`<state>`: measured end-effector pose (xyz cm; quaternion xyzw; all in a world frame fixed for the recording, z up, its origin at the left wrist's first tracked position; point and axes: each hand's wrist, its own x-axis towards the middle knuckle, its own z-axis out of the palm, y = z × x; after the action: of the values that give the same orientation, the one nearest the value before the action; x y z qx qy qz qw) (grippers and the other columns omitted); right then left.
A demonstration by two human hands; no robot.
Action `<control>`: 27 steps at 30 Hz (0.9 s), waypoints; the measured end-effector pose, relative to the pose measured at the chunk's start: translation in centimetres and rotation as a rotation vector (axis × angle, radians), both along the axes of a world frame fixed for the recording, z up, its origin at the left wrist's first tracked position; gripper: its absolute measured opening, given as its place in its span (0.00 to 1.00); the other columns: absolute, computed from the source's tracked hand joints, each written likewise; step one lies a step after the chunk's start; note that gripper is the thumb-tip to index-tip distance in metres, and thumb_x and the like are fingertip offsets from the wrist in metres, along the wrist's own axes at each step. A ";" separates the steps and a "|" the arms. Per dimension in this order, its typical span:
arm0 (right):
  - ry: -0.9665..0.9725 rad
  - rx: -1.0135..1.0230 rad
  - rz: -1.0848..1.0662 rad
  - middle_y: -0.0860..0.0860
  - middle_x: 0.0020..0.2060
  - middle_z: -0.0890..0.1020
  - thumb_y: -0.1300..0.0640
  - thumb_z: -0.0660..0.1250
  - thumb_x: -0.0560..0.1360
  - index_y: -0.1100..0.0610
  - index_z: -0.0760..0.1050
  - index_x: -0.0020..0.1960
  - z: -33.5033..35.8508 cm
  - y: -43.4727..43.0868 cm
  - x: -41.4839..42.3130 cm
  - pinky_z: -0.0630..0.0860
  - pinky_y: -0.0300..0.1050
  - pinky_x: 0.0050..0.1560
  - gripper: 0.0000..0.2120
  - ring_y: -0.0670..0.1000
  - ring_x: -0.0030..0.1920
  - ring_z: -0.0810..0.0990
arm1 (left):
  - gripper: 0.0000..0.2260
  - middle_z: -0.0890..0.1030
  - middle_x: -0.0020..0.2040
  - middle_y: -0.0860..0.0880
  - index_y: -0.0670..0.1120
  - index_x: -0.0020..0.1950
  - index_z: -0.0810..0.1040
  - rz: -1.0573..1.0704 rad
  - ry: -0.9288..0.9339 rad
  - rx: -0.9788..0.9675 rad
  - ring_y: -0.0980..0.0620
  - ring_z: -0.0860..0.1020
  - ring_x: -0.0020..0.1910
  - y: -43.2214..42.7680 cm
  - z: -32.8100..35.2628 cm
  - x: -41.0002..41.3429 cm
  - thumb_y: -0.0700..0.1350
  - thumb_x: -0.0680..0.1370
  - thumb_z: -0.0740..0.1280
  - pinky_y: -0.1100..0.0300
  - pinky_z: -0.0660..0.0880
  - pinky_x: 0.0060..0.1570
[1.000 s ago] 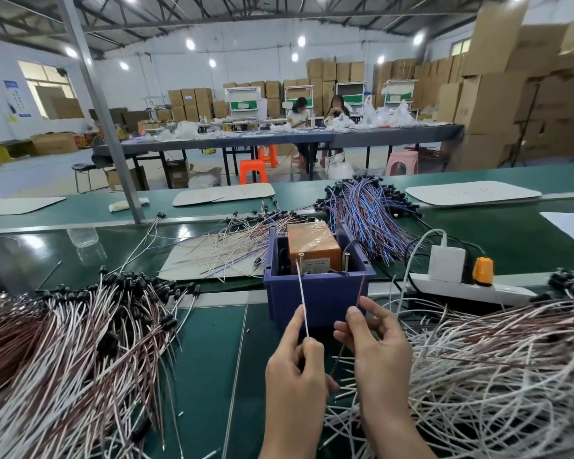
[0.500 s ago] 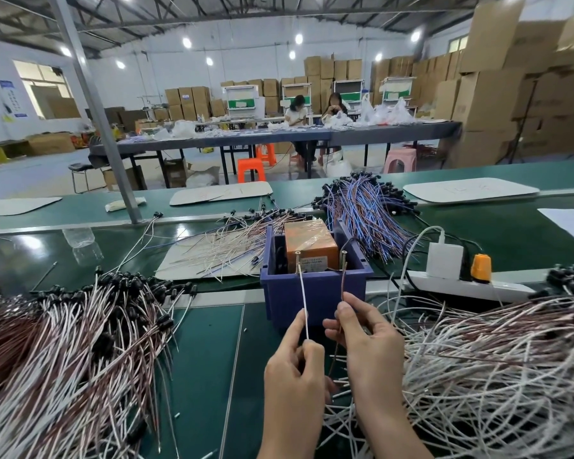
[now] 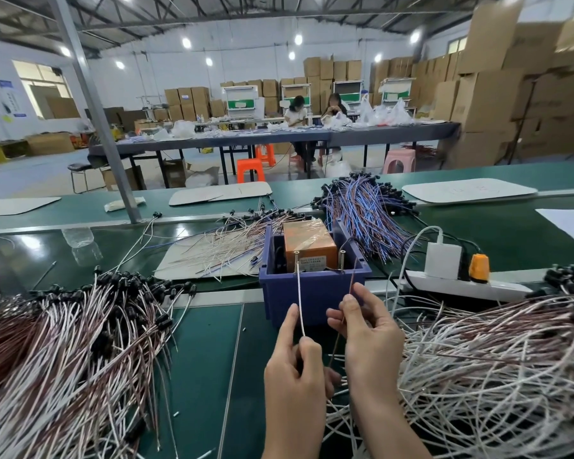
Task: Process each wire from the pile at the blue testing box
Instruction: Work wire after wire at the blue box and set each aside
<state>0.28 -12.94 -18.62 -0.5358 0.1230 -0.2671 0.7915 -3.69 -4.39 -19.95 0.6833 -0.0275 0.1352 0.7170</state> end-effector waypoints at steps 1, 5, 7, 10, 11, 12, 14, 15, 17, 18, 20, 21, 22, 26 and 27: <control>-0.002 -0.013 0.004 0.45 0.36 0.86 0.61 0.67 0.81 0.50 0.80 0.55 0.1 0.1 0.0 0.82 0.37 0.39 0.07 0.49 0.37 0.86 | 0.23 0.71 0.24 0.47 0.66 0.67 0.68 0.013 -0.012 0.000 0.53 0.71 0.23 0.0 0.0 -0.1 0.38 0.83 0.59 0.51 0.79 0.32; -0.004 -0.035 0.033 0.47 0.37 0.86 0.60 0.68 0.80 0.50 0.81 0.53 0.2 0.7 0.1 0.81 0.37 0.39 0.07 0.49 0.37 0.86 | 0.23 0.69 0.26 0.47 0.67 0.66 0.69 0.047 -0.036 0.025 0.51 0.69 0.25 0.0 -0.1 -0.1 0.38 0.83 0.59 0.60 0.73 0.28; -0.003 -0.030 0.041 0.47 0.37 0.86 0.61 0.68 0.80 0.50 0.81 0.53 0.2 0.7 0.1 0.81 0.36 0.38 0.07 0.48 0.36 0.86 | 0.23 0.69 0.26 0.48 0.68 0.66 0.68 0.045 -0.039 0.030 0.51 0.68 0.26 -0.1 -0.1 -0.1 0.39 0.83 0.59 0.59 0.72 0.27; -0.002 -0.025 0.048 0.46 0.37 0.86 0.61 0.68 0.80 0.50 0.81 0.53 0.3 0.6 0.1 0.80 0.36 0.38 0.07 0.48 0.36 0.86 | 0.22 0.69 0.26 0.48 0.68 0.66 0.68 0.043 -0.032 0.024 0.50 0.68 0.26 -0.1 -0.1 -0.1 0.40 0.83 0.59 0.58 0.71 0.28; -0.002 -0.024 0.048 0.46 0.37 0.86 0.61 0.68 0.80 0.49 0.81 0.52 0.3 0.6 0.1 0.80 0.35 0.38 0.08 0.48 0.36 0.86 | 0.22 0.69 0.26 0.48 0.67 0.66 0.69 0.042 -0.027 0.018 0.50 0.68 0.26 -0.1 -0.1 0.0 0.40 0.83 0.59 0.57 0.70 0.28; -0.001 -0.026 0.049 0.46 0.37 0.86 0.61 0.68 0.80 0.49 0.81 0.52 0.3 0.6 0.1 0.80 0.35 0.38 0.08 0.48 0.36 0.86 | 0.22 0.69 0.26 0.48 0.67 0.66 0.69 0.039 -0.021 0.011 0.49 0.67 0.27 -0.1 -0.1 0.0 0.40 0.83 0.59 0.57 0.70 0.29; 0.000 -0.029 0.052 0.46 0.37 0.86 0.61 0.68 0.80 0.50 0.82 0.53 0.4 0.6 0.2 0.80 0.35 0.38 0.07 0.48 0.36 0.86 | 0.21 0.69 0.27 0.48 0.66 0.66 0.69 0.027 -0.011 0.001 0.50 0.67 0.26 -0.1 -0.1 0.1 0.40 0.83 0.59 0.58 0.70 0.28; 0.000 -0.027 0.052 0.46 0.37 0.86 0.61 0.68 0.80 0.50 0.82 0.53 0.4 0.5 0.2 0.81 0.35 0.38 0.07 0.48 0.36 0.86 | 0.21 0.69 0.27 0.48 0.66 0.66 0.69 0.019 -0.009 -0.002 0.51 0.68 0.26 -0.1 0.0 0.1 0.39 0.83 0.59 0.58 0.70 0.27; 0.003 -0.030 0.051 0.46 0.36 0.86 0.61 0.68 0.80 0.50 0.81 0.53 0.4 0.5 0.2 0.81 0.35 0.38 0.07 0.48 0.36 0.86 | 0.21 0.70 0.27 0.47 0.65 0.67 0.69 0.010 -0.012 0.000 0.53 0.68 0.25 0.0 0.0 0.0 0.39 0.84 0.58 0.59 0.70 0.27; 0.003 -0.030 0.051 0.46 0.36 0.86 0.61 0.68 0.80 0.50 0.82 0.53 0.4 0.5 0.2 0.81 0.35 0.38 0.07 0.48 0.36 0.86 | 0.21 0.70 0.27 0.48 0.65 0.67 0.70 0.008 -0.012 0.006 0.54 0.68 0.25 0.0 0.1 0.0 0.39 0.84 0.58 0.60 0.70 0.26; 0.001 -0.028 0.056 0.46 0.37 0.87 0.61 0.68 0.80 0.50 0.82 0.53 0.4 0.5 0.1 0.81 0.36 0.38 0.07 0.48 0.37 0.86 | 0.21 0.69 0.27 0.50 0.63 0.68 0.70 0.007 -0.004 0.017 0.56 0.66 0.25 0.0 0.1 -0.1 0.38 0.83 0.59 0.62 0.68 0.26; 0.000 -0.031 0.059 0.47 0.37 0.87 0.60 0.68 0.80 0.50 0.82 0.53 0.4 0.6 0.0 0.81 0.36 0.38 0.07 0.48 0.37 0.86 | 0.21 0.70 0.27 0.50 0.62 0.68 0.70 0.006 0.003 0.021 0.56 0.66 0.25 0.0 0.1 -0.1 0.38 0.83 0.59 0.63 0.68 0.26; 0.000 -0.035 0.063 0.46 0.38 0.87 0.60 0.68 0.80 0.49 0.82 0.53 0.4 0.6 0.0 0.81 0.36 0.39 0.07 0.48 0.37 0.86 | 0.20 0.71 0.27 0.50 0.63 0.68 0.70 0.006 0.007 0.028 0.56 0.67 0.26 0.0 0.2 -0.1 0.39 0.83 0.59 0.62 0.69 0.27; 0.013 -0.044 0.062 0.45 0.38 0.86 0.59 0.68 0.80 0.47 0.81 0.53 0.4 0.7 0.0 0.82 0.37 0.41 0.08 0.48 0.38 0.86 | 0.19 0.79 0.29 0.51 0.64 0.66 0.71 0.024 0.008 0.056 0.57 0.73 0.24 0.0 0.4 -0.3 0.40 0.83 0.60 0.64 0.74 0.28; 0.014 -0.043 0.061 0.44 0.38 0.86 0.59 0.68 0.80 0.47 0.81 0.53 0.4 0.7 0.0 0.82 0.36 0.41 0.08 0.47 0.38 0.86 | 0.19 0.79 0.29 0.51 0.63 0.66 0.71 0.021 0.008 0.055 0.57 0.73 0.24 0.0 0.5 -0.3 0.40 0.83 0.60 0.65 0.74 0.27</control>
<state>0.29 -12.26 -18.18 -0.5581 0.1062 -0.2418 0.7866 -3.98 -4.39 -19.49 0.7036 -0.0212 0.1394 0.6965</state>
